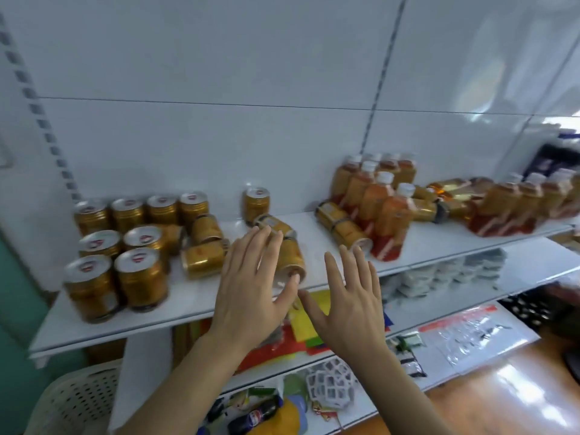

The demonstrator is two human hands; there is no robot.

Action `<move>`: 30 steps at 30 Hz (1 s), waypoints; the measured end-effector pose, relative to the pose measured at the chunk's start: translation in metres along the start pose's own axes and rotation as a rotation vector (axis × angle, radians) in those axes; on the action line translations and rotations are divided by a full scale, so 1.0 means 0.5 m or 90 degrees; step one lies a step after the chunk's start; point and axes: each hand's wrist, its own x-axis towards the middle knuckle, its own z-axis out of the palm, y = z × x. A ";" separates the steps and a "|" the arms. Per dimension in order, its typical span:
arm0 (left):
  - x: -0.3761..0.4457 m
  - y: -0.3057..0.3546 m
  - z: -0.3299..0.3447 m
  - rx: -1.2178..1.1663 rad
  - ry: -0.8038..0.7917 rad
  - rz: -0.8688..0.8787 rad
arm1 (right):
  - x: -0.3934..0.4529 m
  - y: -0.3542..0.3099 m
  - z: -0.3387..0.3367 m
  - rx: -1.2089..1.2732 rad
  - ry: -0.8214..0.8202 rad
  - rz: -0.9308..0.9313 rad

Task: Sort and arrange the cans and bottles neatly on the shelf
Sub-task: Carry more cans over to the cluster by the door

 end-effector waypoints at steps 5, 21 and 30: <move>0.037 0.188 0.126 -0.034 -0.034 0.016 | -0.030 0.219 -0.051 -0.027 0.016 0.039; 0.225 0.498 0.464 -0.067 -0.176 0.060 | 0.006 0.655 -0.050 -0.074 -0.054 0.173; 0.418 0.501 0.631 0.023 -0.167 -0.074 | 0.205 0.787 0.002 -0.096 -0.057 0.114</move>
